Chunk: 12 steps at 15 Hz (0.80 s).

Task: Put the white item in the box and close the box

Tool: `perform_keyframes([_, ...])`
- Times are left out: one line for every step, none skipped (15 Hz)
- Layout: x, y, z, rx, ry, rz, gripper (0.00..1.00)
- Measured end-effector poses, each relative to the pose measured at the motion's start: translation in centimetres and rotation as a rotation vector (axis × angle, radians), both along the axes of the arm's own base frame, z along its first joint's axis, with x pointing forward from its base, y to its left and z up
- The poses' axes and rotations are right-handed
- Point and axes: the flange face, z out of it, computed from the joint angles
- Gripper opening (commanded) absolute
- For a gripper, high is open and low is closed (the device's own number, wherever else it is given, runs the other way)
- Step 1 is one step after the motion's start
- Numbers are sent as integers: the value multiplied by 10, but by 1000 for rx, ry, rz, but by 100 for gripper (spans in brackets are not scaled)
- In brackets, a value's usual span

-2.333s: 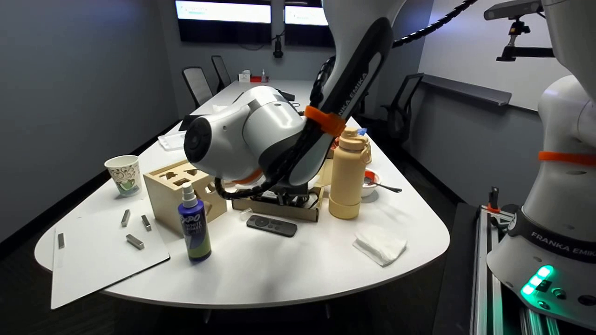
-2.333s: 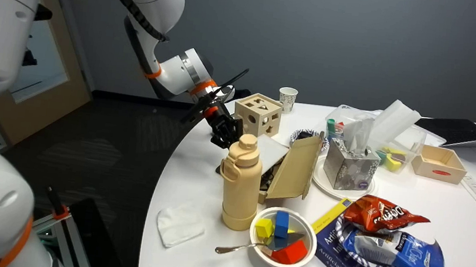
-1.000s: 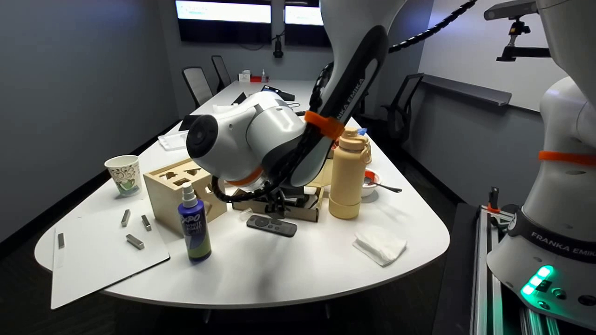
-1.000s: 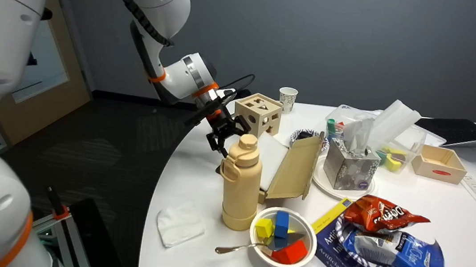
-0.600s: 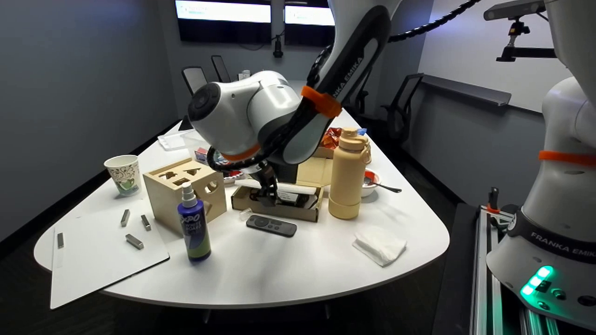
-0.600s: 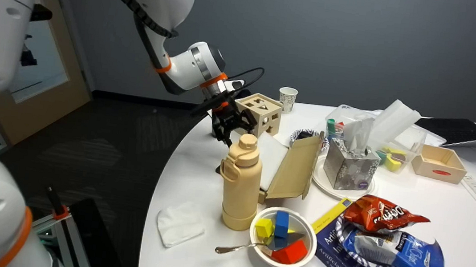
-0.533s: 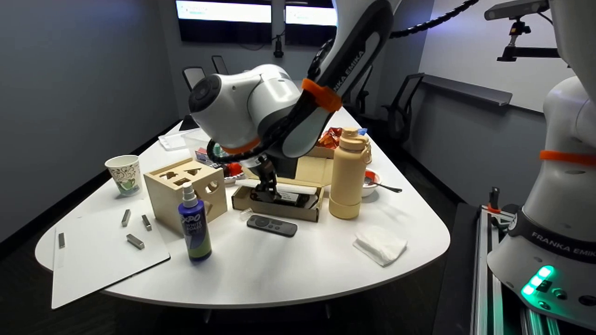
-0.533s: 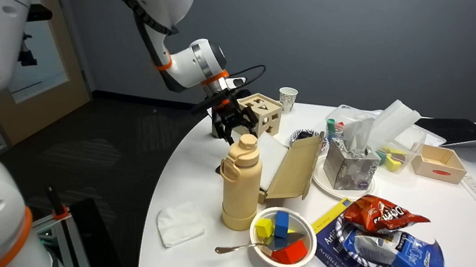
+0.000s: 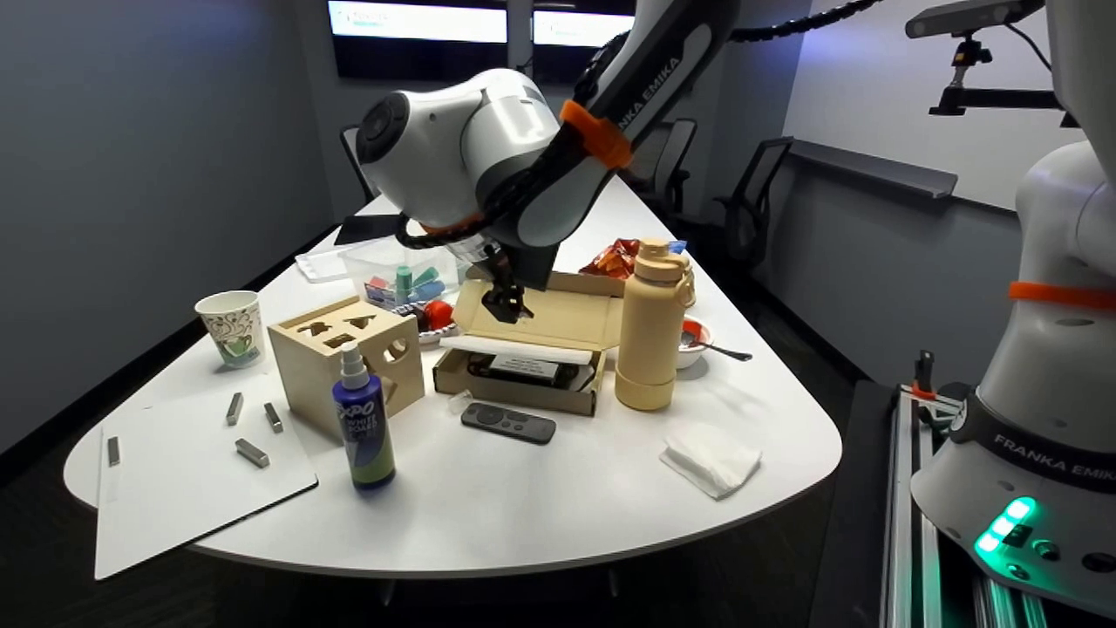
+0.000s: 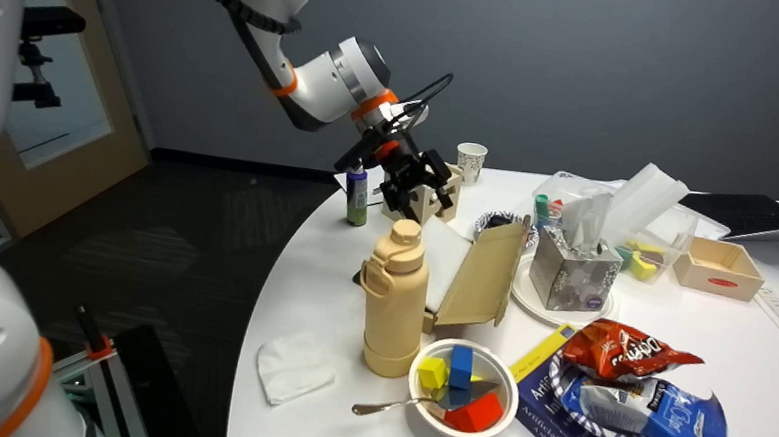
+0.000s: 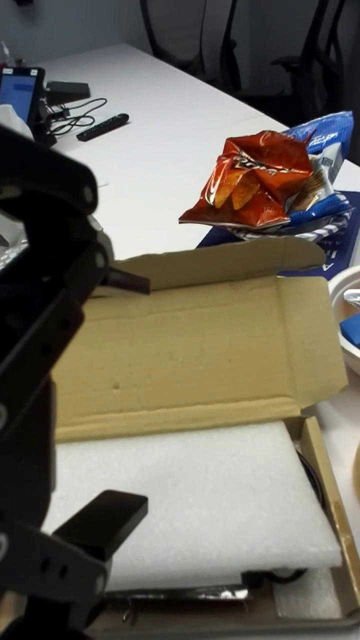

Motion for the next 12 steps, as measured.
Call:
perform_keyframes([3,-4,2,1,-4,-8,100])
perform_keyframes([4,-6,3,1,-6,-12,100])
perform_keyframes([5,-7,3,1,-7,-14,100])
perform_keyframes([5,-7,3,1,-7,-14,100])
perform_keyframes([5,-7,3,2,-7,-14,100])
perform_keyframes([5,-7,3,2,-7,-14,100])
perform_keyframes([4,-7,2,0,-13,-24,100])
perform_keyframes([4,-7,0,2,-24,-48,100])
perform_keyframes([6,-8,-2,8,-40,-82,100])
perform_keyframes([11,-11,-3,16,-58,-125,100])
perform_keyframes([17,-15,-2,28,-75,-170,100])
perform_keyframes([25,-20,0,43,-92,-213,100])
